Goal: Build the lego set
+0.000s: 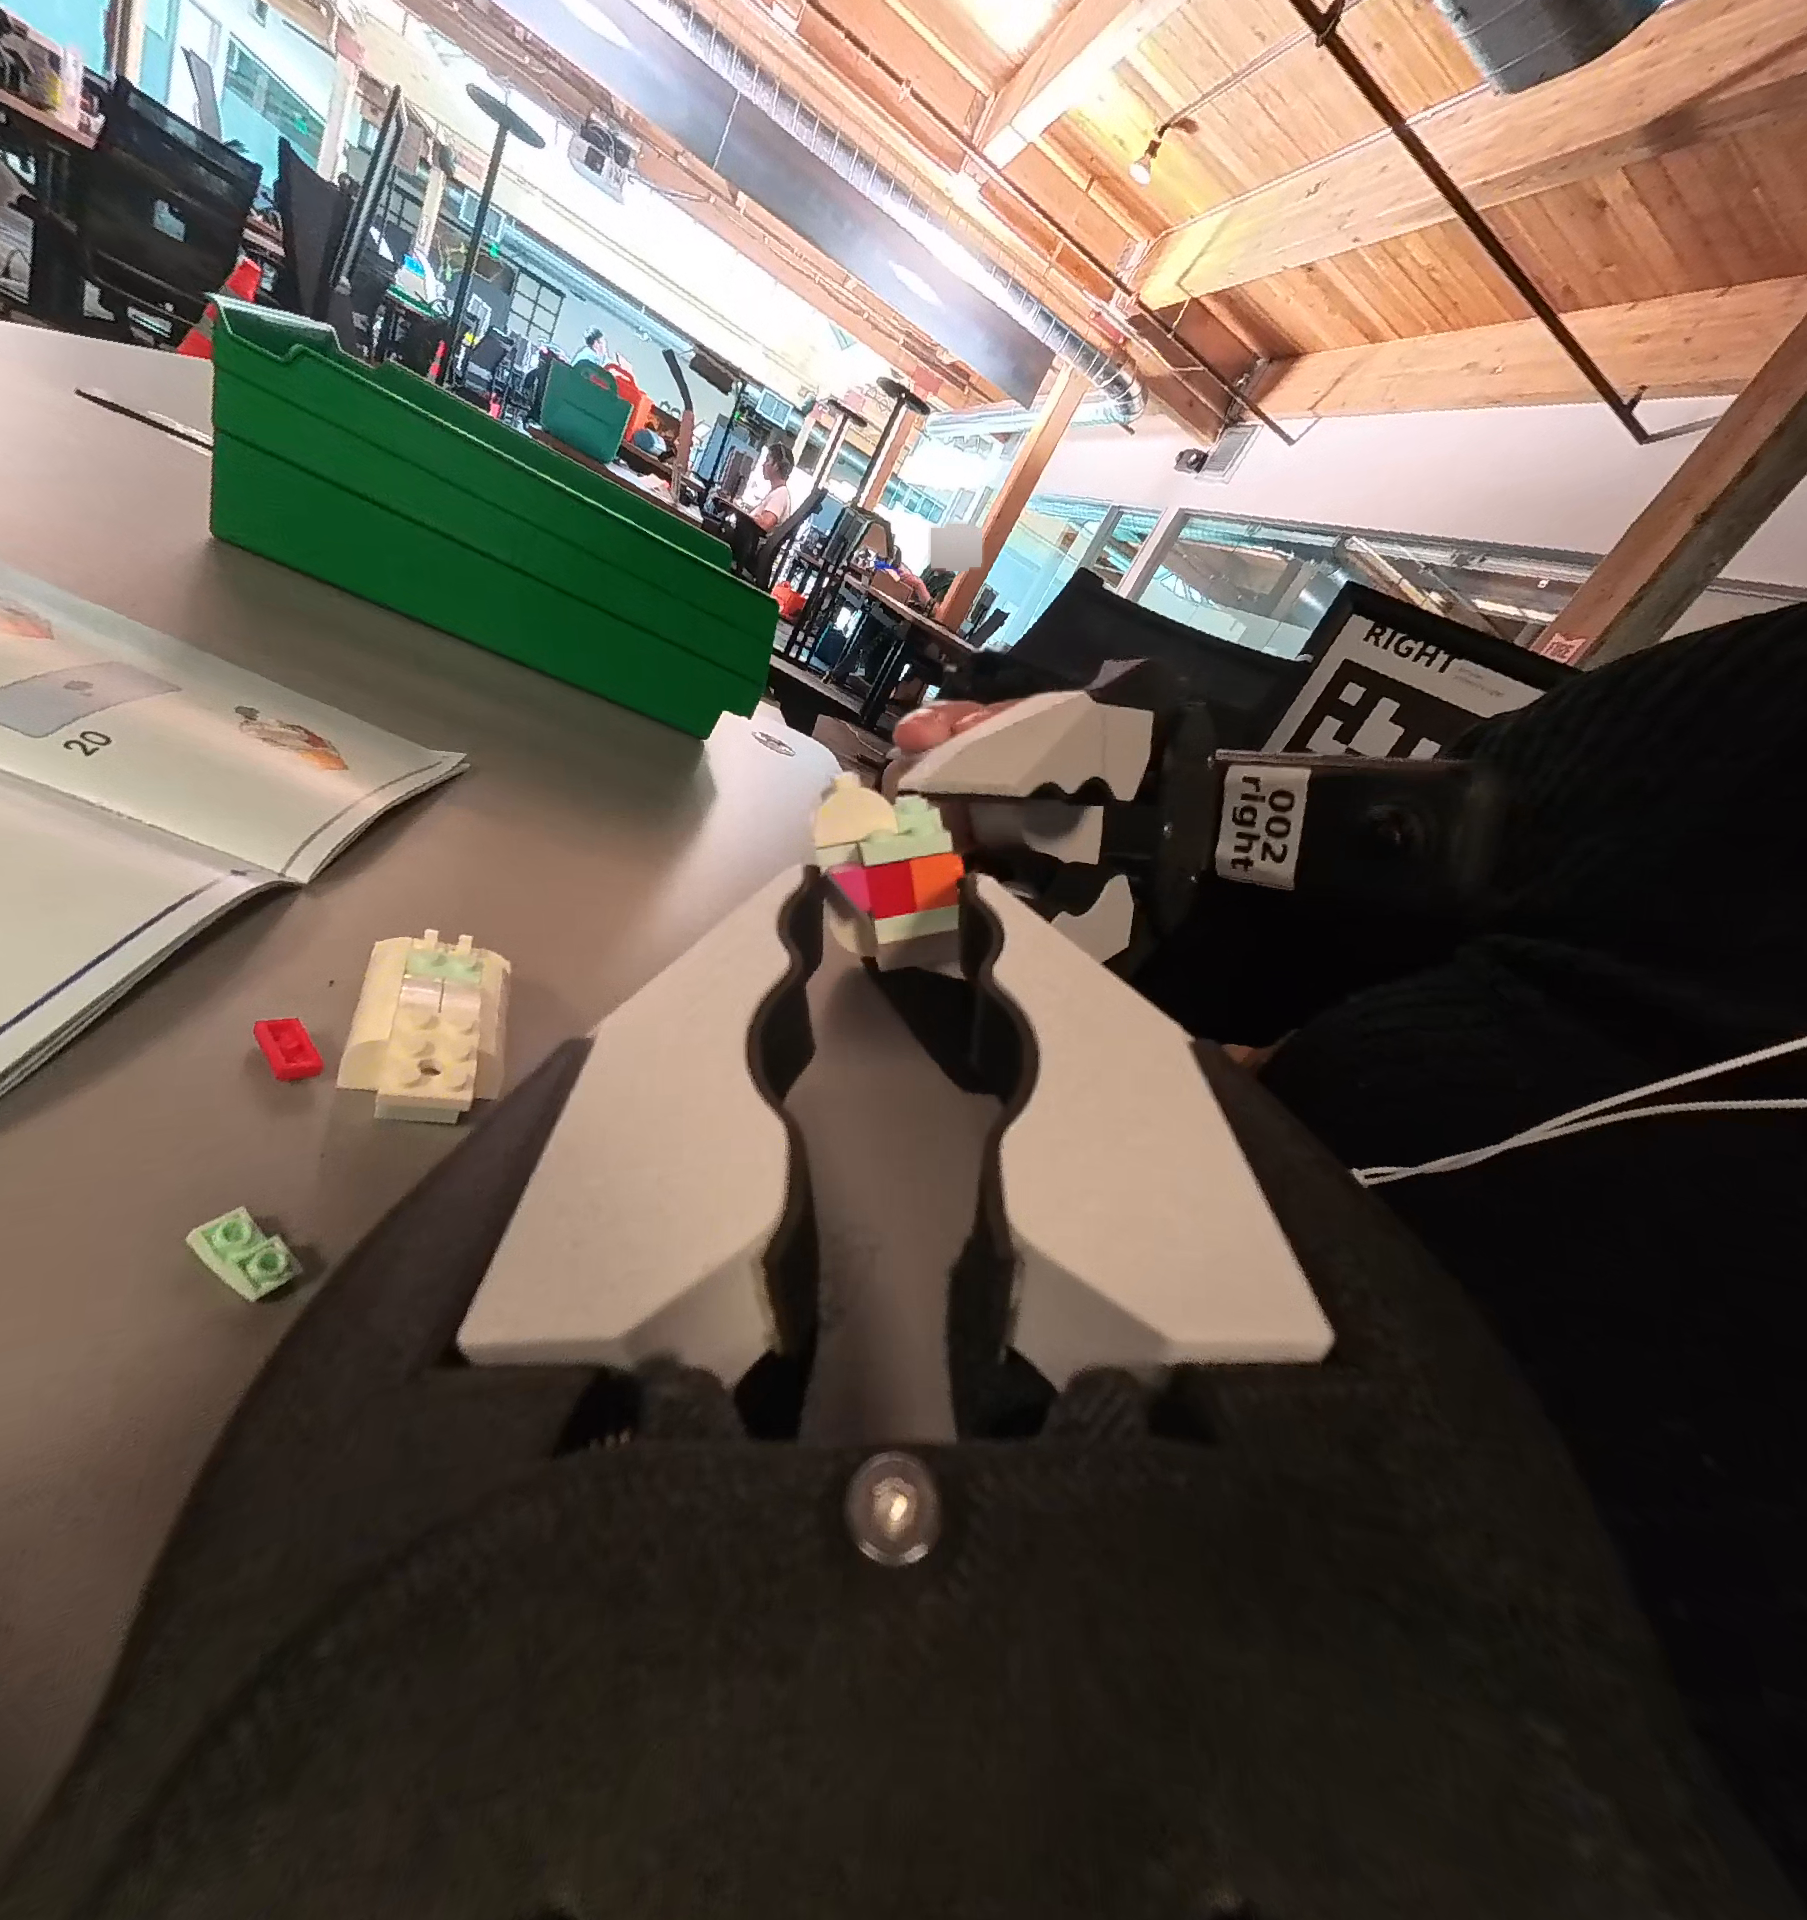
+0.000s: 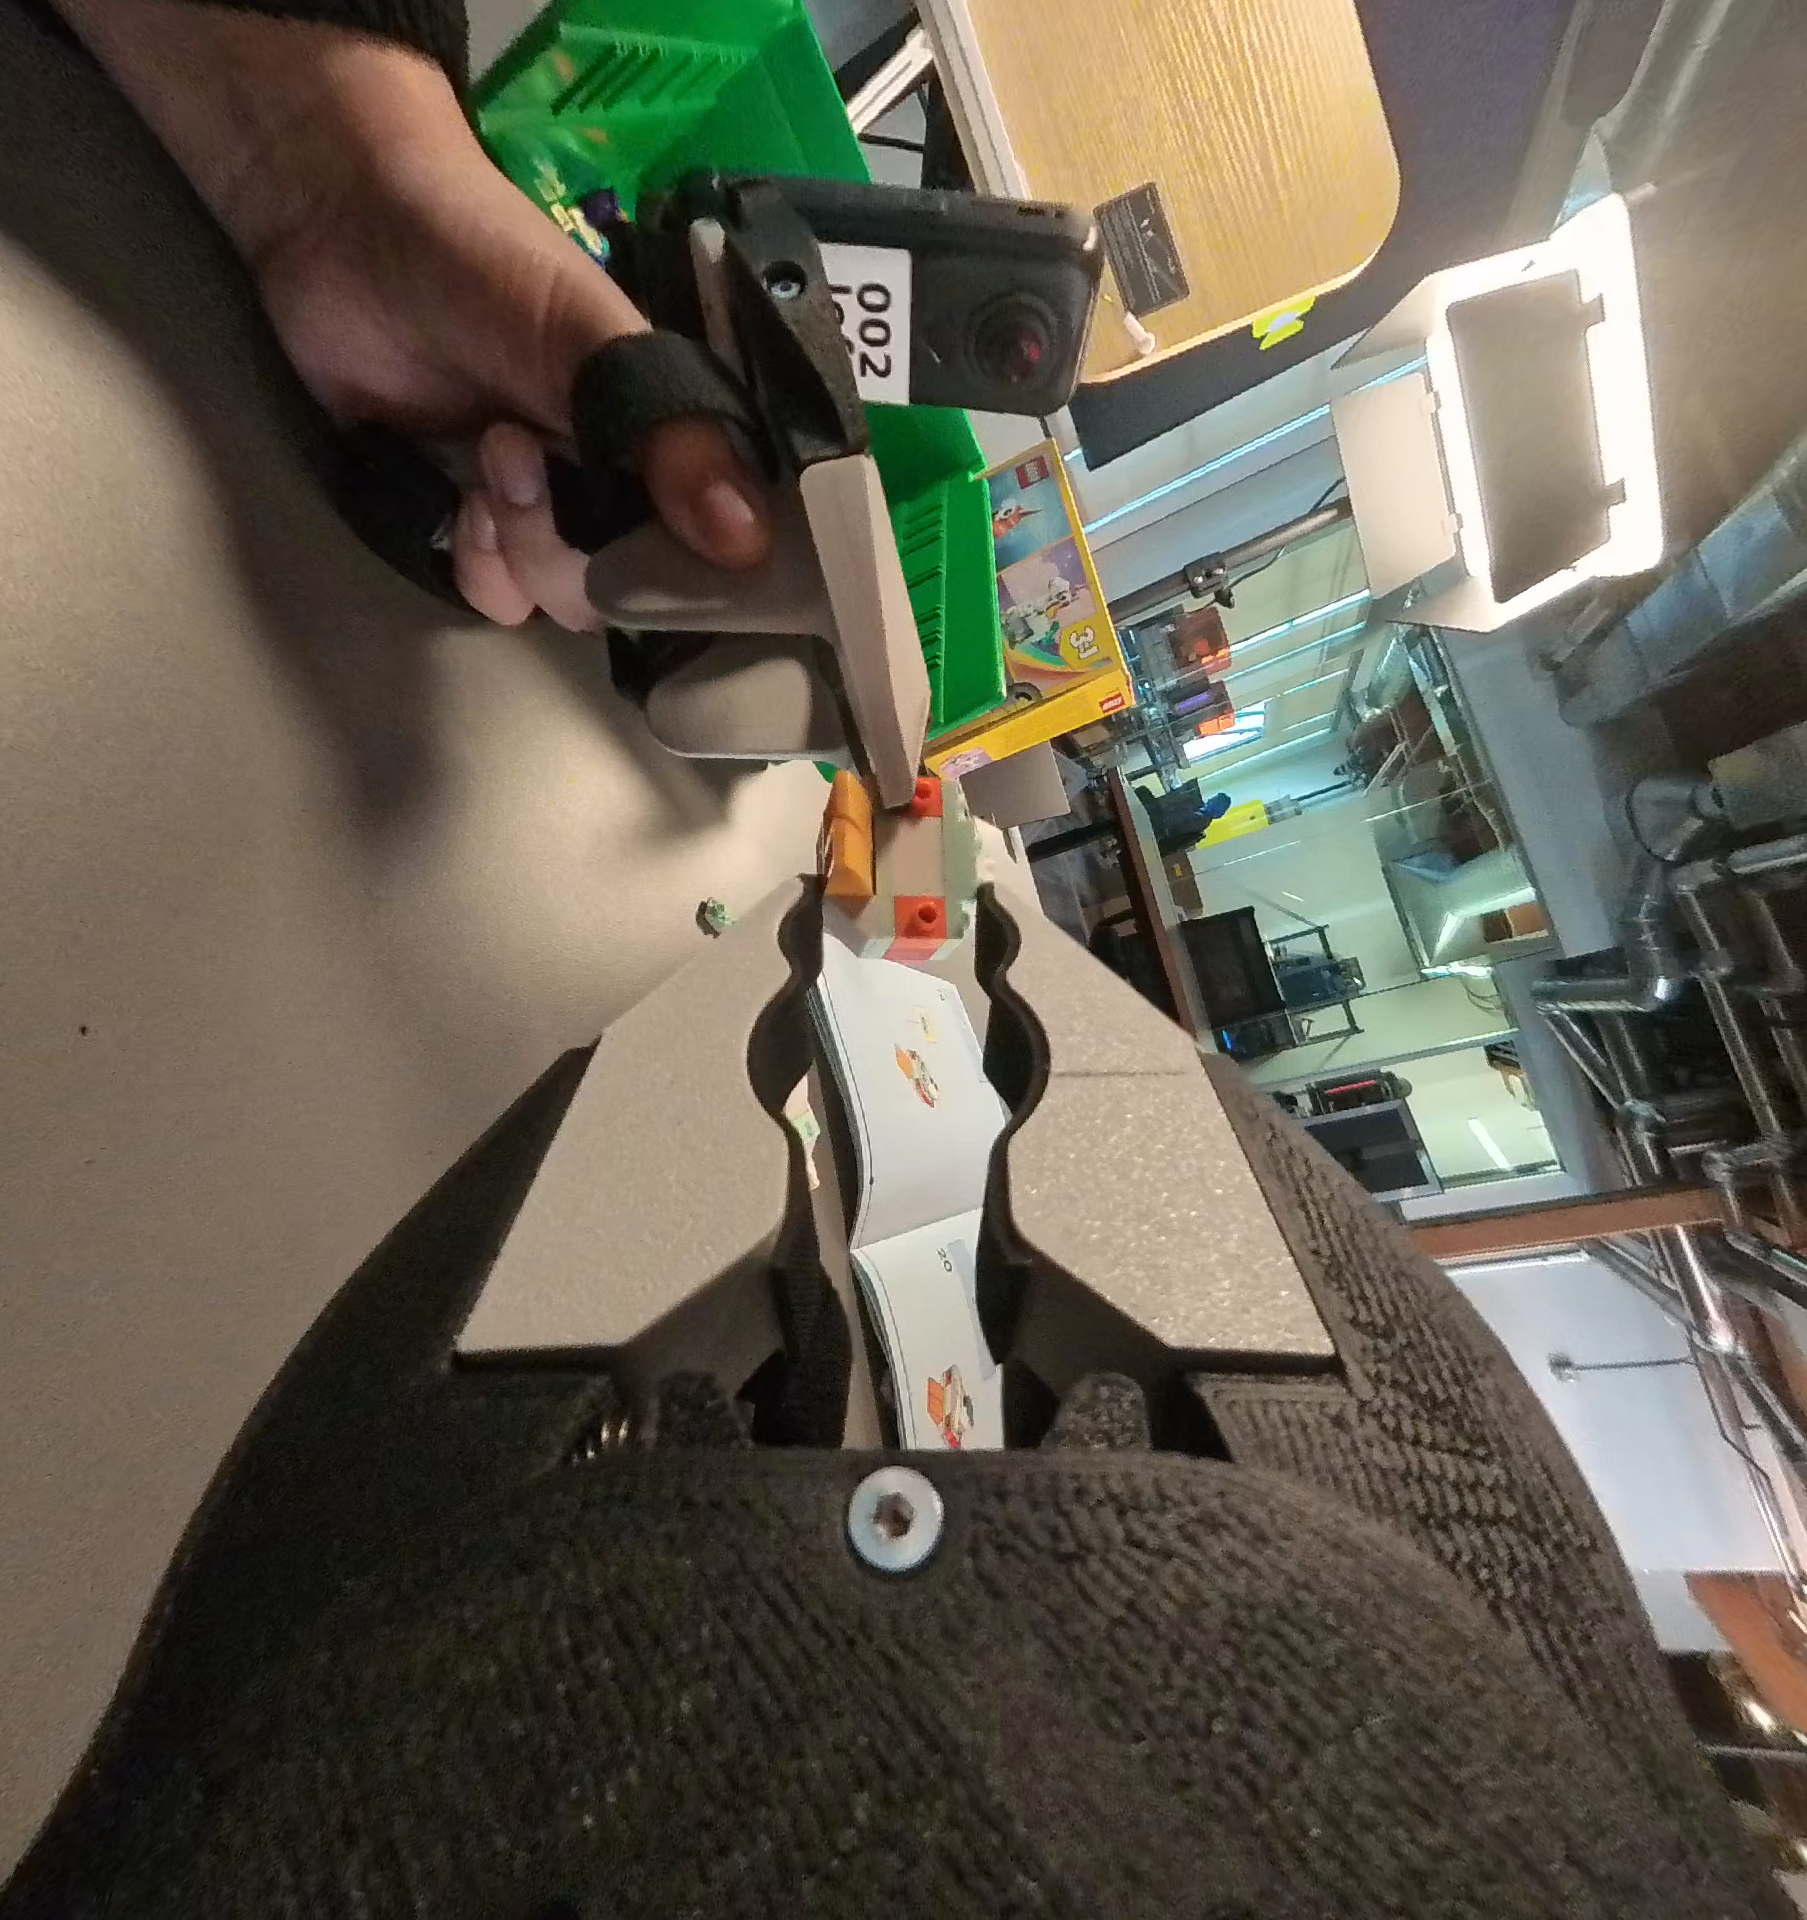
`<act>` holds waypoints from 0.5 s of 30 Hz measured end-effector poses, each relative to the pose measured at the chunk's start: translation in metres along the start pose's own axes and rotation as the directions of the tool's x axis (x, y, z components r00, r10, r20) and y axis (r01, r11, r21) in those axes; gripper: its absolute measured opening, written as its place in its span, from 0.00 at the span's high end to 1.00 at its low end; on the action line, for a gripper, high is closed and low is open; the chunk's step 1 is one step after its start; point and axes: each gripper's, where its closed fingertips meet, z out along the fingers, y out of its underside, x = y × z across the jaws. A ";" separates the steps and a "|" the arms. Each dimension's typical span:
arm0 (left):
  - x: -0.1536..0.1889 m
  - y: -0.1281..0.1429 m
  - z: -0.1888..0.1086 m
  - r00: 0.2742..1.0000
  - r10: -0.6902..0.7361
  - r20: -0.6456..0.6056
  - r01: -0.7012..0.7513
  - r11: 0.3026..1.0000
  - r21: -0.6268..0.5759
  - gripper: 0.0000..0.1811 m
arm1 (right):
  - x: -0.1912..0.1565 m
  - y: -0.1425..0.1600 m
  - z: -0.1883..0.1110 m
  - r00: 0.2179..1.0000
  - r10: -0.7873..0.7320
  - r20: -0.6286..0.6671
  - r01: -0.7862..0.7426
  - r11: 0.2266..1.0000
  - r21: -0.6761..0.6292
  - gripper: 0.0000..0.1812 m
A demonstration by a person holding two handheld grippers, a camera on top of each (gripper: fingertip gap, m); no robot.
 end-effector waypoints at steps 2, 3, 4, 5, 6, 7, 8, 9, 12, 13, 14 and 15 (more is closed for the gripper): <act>0.000 0.001 0.001 1.000 0.002 0.004 -0.002 1.000 -0.006 0.86 | 0.000 0.001 -0.001 1.000 0.000 0.001 0.000 1.000 0.000 0.85; 0.000 0.001 0.001 1.000 0.002 0.004 -0.002 1.000 -0.006 0.86 | 0.000 0.001 -0.001 1.000 -0.001 -0.002 0.001 1.000 0.001 0.85; -0.001 0.001 0.001 1.000 0.000 0.004 0.000 1.000 -0.006 0.86 | 0.000 0.001 -0.001 1.000 -0.001 -0.002 0.001 1.000 0.001 0.85; -0.001 0.001 0.001 1.000 0.000 0.007 0.000 1.000 -0.008 0.86 | 0.000 0.002 -0.001 1.000 0.003 0.000 -0.003 1.000 0.001 0.85; -0.001 0.001 0.001 1.000 0.000 0.010 0.000 1.000 -0.009 0.86 | 0.000 0.002 -0.001 1.000 0.010 0.005 -0.010 1.000 0.002 0.85; -0.001 0.002 0.001 1.000 0.000 0.010 0.001 1.000 -0.011 0.86 | -0.001 0.002 -0.001 1.000 0.012 0.011 -0.012 1.000 0.005 0.85; -0.001 0.002 0.001 1.000 0.000 0.007 0.000 1.000 -0.014 0.86 | -0.001 0.001 -0.001 1.000 0.010 0.017 -0.010 1.000 0.013 0.85; 0.000 0.002 0.001 1.000 0.003 0.005 -0.003 1.000 -0.016 0.86 | -0.001 0.001 -0.002 1.000 0.007 0.024 -0.008 1.000 0.018 0.84; 0.000 0.002 0.001 1.000 0.001 0.005 -0.001 1.000 -0.011 0.86 | -0.007 0.003 -0.002 0.999 -0.018 0.047 0.017 1.000 0.019 0.79; -0.001 0.002 0.001 1.000 -0.002 0.006 0.002 1.000 -0.010 0.86 | -0.007 0.003 -0.001 0.999 -0.026 0.039 0.026 1.000 0.014 0.80; -0.001 0.002 0.001 1.000 -0.003 0.007 0.003 1.000 -0.010 0.86 | -0.004 0.004 -0.002 0.999 -0.030 0.023 0.030 0.999 0.011 0.84; -0.001 0.002 0.001 1.000 -0.003 0.005 0.003 1.000 -0.013 0.86 | -0.003 0.004 -0.002 0.999 -0.032 0.018 0.032 0.999 0.010 0.85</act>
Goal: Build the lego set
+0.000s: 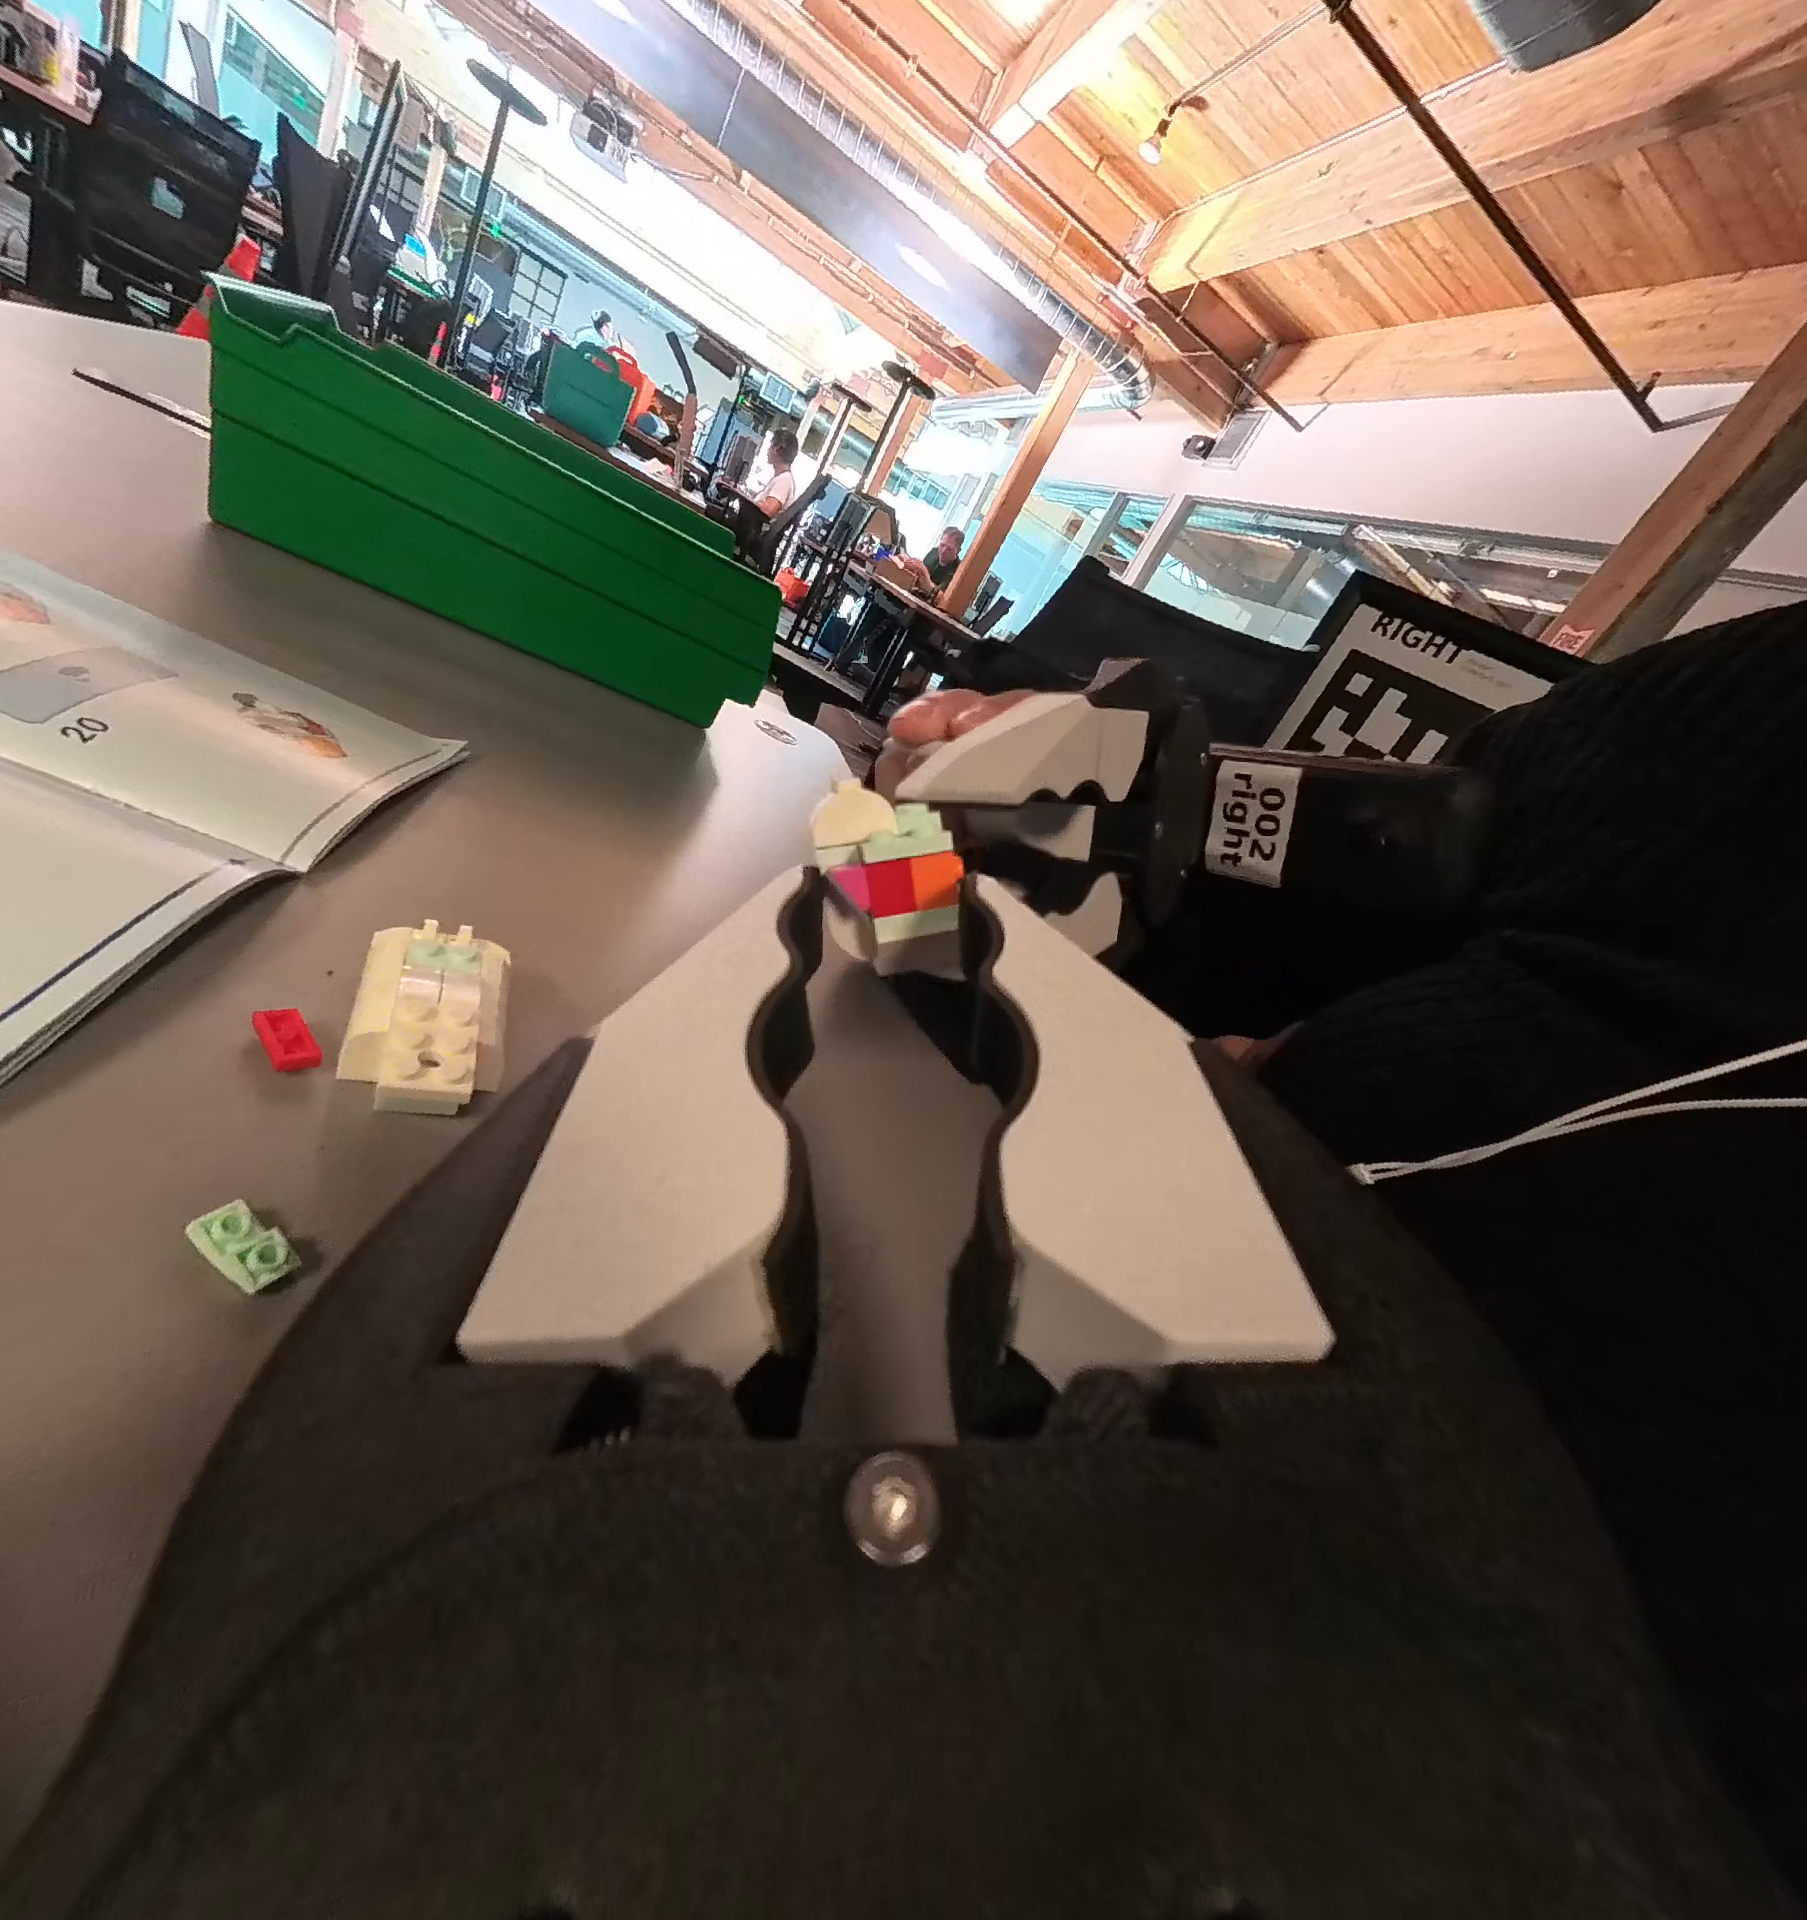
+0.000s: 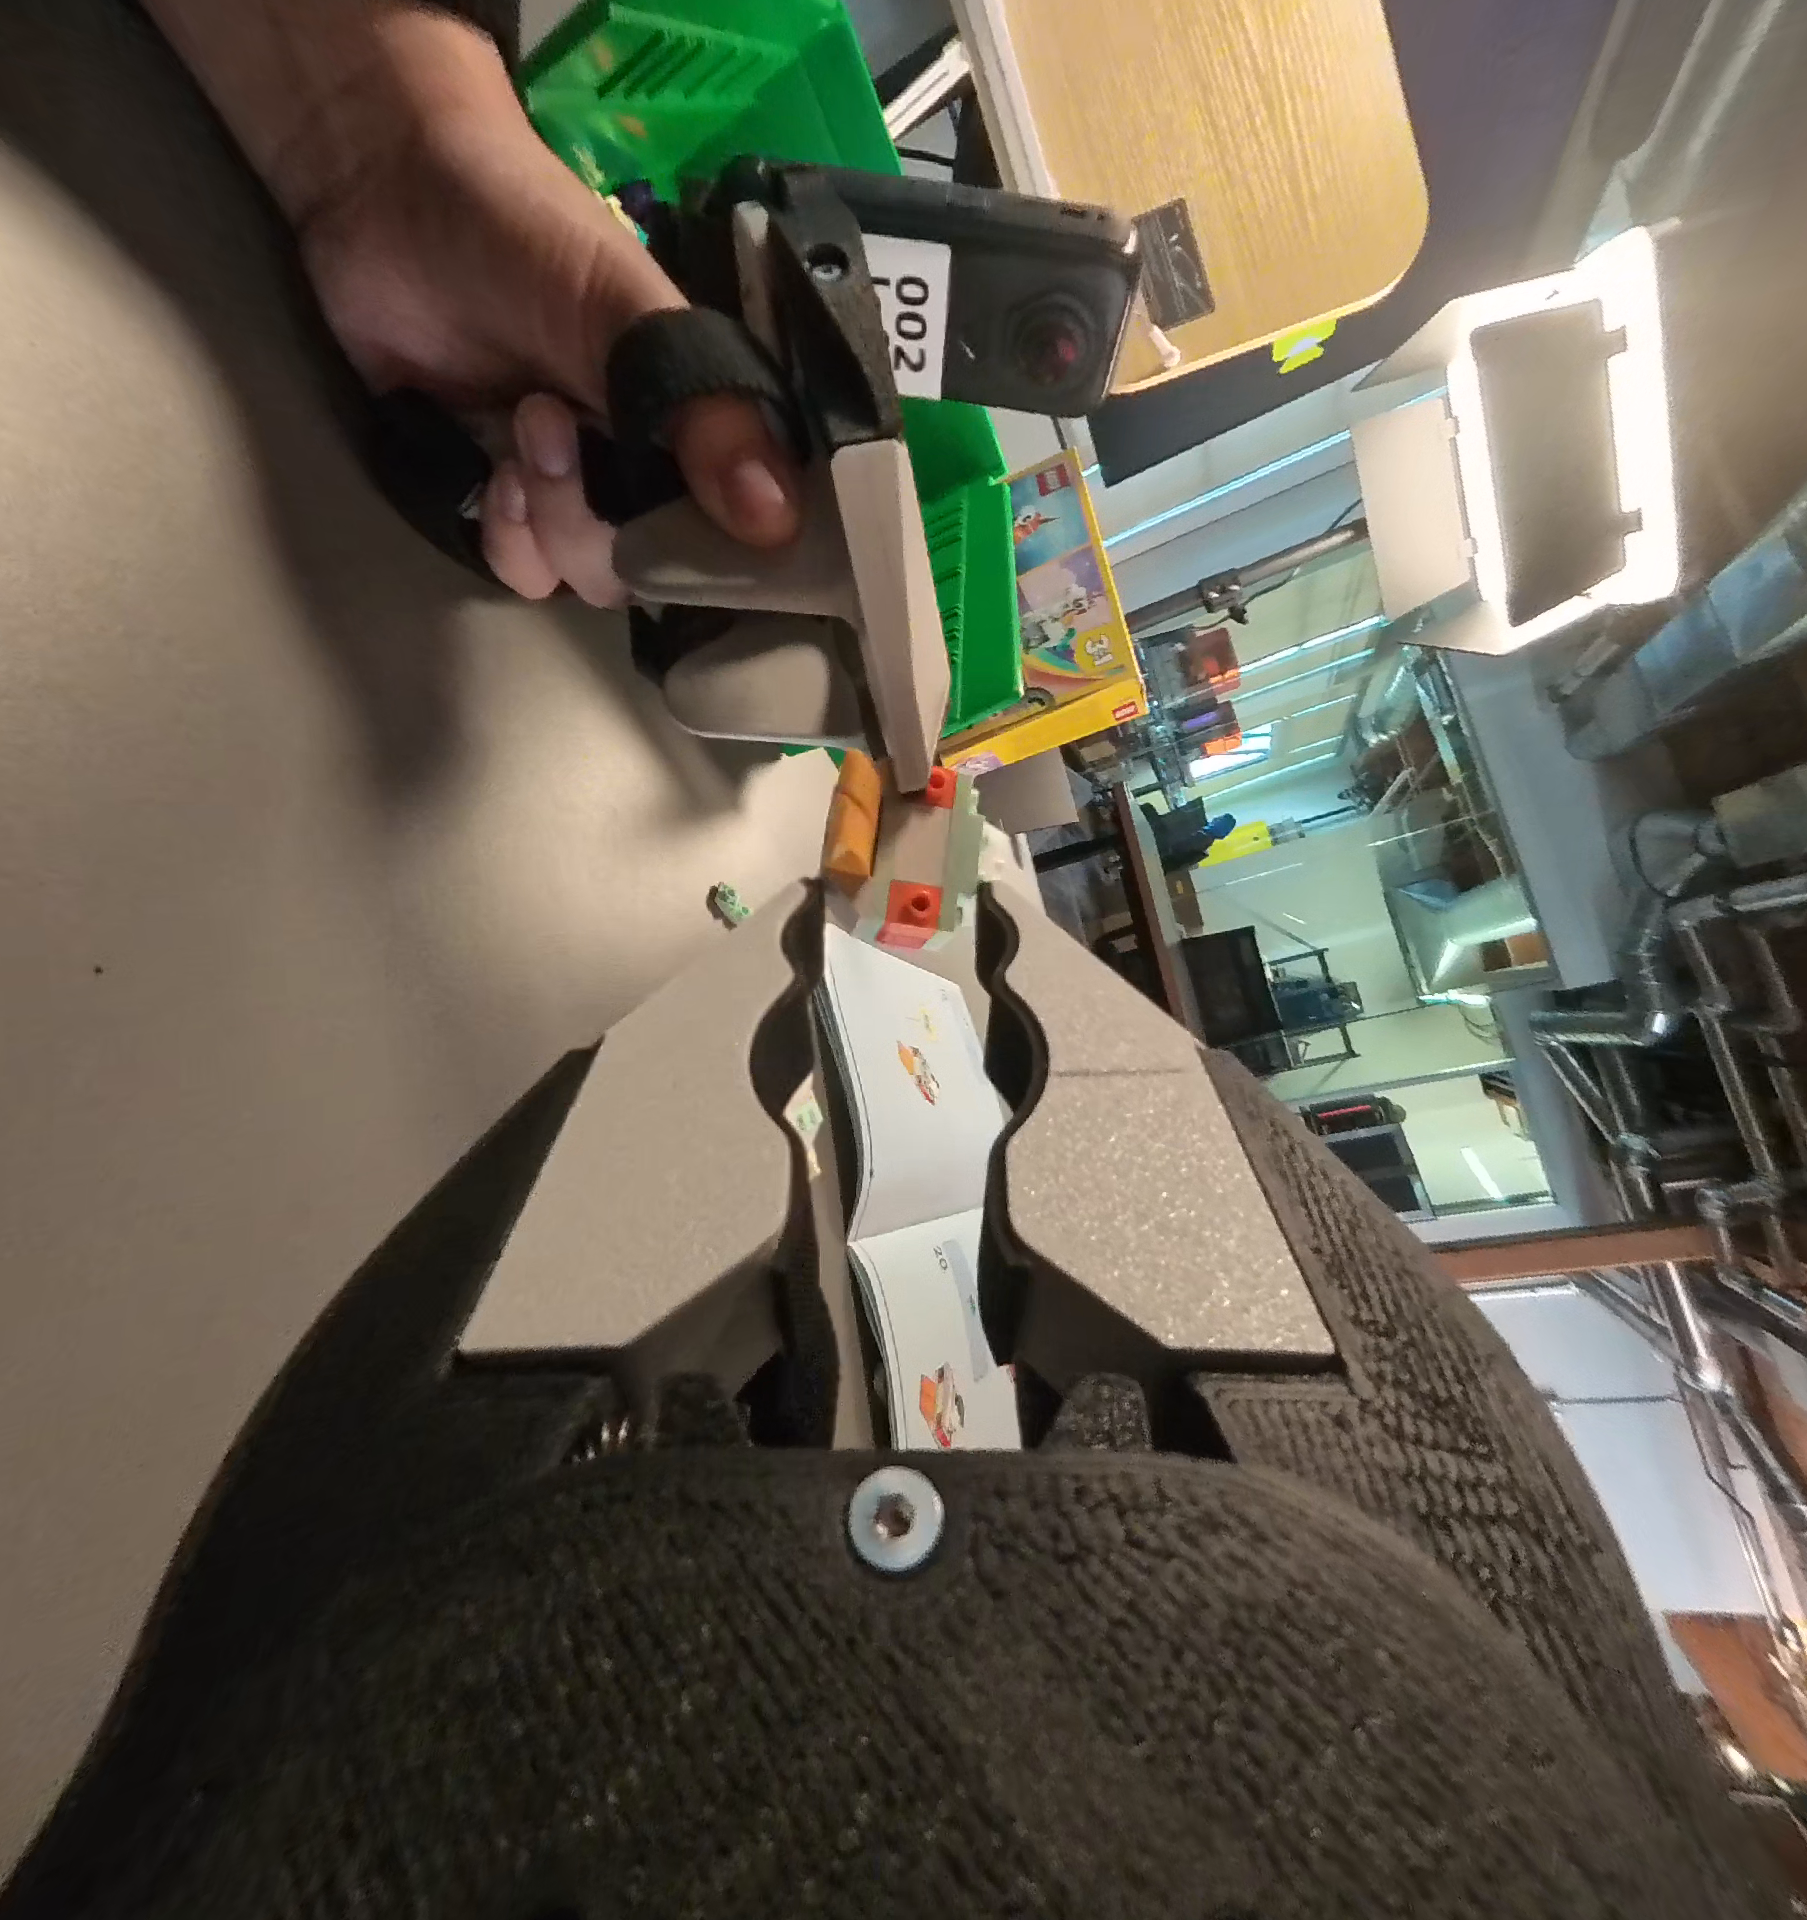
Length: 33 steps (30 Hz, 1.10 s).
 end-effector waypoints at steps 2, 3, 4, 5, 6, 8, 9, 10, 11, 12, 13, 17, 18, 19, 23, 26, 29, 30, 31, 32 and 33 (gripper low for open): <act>-0.001 0.000 0.000 1.000 0.000 0.004 0.000 1.000 0.002 0.86 | 0.000 0.001 -0.001 1.000 0.003 0.006 -0.003 1.000 -0.008 0.86; 0.000 0.000 0.000 1.000 -0.004 0.000 0.004 1.000 0.001 0.86 | 0.000 0.001 -0.001 1.000 0.003 0.007 -0.003 1.000 -0.010 0.86; 0.000 0.000 0.000 1.000 -0.006 0.000 0.006 1.000 0.000 0.86 | 0.000 0.002 -0.001 1.000 0.001 0.008 -0.001 1.000 -0.011 0.86; -0.001 0.000 0.000 1.000 -0.004 0.002 0.004 1.000 -0.002 0.86 | -0.001 0.002 -0.001 1.000 0.002 0.008 -0.002 1.000 -0.012 0.86; 0.000 0.000 0.000 1.000 -0.001 0.001 0.001 1.000 -0.002 0.86 | -0.001 0.001 -0.002 1.000 0.007 0.007 -0.007 1.000 -0.008 0.86; 0.001 0.001 0.000 1.000 0.009 -0.003 -0.009 1.000 -0.005 0.86 | -0.003 0.000 -0.003 0.999 0.032 0.024 -0.032 0.999 0.008 0.82; 0.001 0.001 0.001 1.000 0.016 0.000 -0.016 1.000 -0.004 0.86 | -0.006 0.001 -0.003 0.997 0.062 0.054 -0.063 0.998 0.012 0.74; 0.002 0.000 0.000 1.000 0.020 0.001 -0.020 1.000 -0.001 0.86 | -0.009 0.002 -0.003 0.992 0.103 0.079 -0.104 0.995 0.009 0.66; 0.002 0.000 0.000 1.000 0.018 -0.001 -0.018 1.000 -0.001 0.86 | -0.010 0.003 -0.002 0.985 0.146 0.094 -0.147 0.989 0.004 0.61; 0.002 0.000 0.000 1.000 0.015 -0.004 -0.015 1.000 -0.003 0.86 | -0.011 0.002 -0.001 0.978 0.179 0.104 -0.180 0.984 0.000 0.57; 0.002 0.001 0.001 1.000 0.014 -0.006 -0.014 1.000 -0.005 0.86 | -0.010 0.001 0.000 0.975 0.194 0.107 -0.195 0.981 -0.001 0.56; 0.006 0.005 0.004 0.999 0.030 -0.020 -0.031 0.999 -0.038 0.86 | -0.004 -0.005 0.004 0.987 0.146 0.070 -0.146 0.989 0.003 0.63; 0.007 0.007 0.005 0.999 0.037 -0.026 -0.038 0.998 -0.051 0.86 | -0.002 -0.005 0.005 0.990 0.129 0.054 -0.129 0.992 -0.006 0.65; 0.009 0.009 0.006 0.998 0.042 -0.035 -0.045 0.997 -0.063 0.86 | -0.002 -0.004 0.006 0.993 0.111 0.050 -0.111 0.994 -0.011 0.70; 0.013 0.011 0.007 0.998 0.014 -0.065 -0.019 0.997 -0.070 0.86 | -0.006 -0.006 0.004 0.998 0.042 0.054 -0.041 0.999 -0.004 0.78; 0.012 0.012 0.009 0.999 0.029 -0.041 -0.032 0.997 -0.073 0.86 | -0.006 -0.002 0.003 0.999 -0.035 0.028 0.036 0.999 -0.035 0.78; 0.010 0.015 0.011 0.998 0.064 -0.007 -0.065 0.993 -0.096 0.86 | -0.008 0.000 0.001 0.993 -0.117 0.012 0.117 0.991 -0.059 0.78; 0.011 0.016 0.011 0.996 0.089 -0.005 -0.089 0.991 -0.104 0.86 | -0.008 -0.001 0.000 0.993 -0.113 0.019 0.113 0.992 -0.048 0.78; 0.012 0.016 0.011 0.992 0.127 0.000 -0.126 0.987 -0.104 0.86 | -0.010 -0.002 -0.003 0.995 -0.093 0.042 0.095 0.995 -0.031 0.75; 0.013 0.015 0.011 0.985 0.174 0.015 -0.172 0.980 -0.101 0.86 | -0.012 -0.001 -0.006 0.995 -0.058 0.082 0.060 0.998 -0.023 0.71; 0.012 0.014 0.010 0.975 0.221 0.034 -0.217 0.971 -0.101 0.86 | -0.013 0.003 -0.009 0.992 0.002 0.126 0.002 1.000 -0.029 0.67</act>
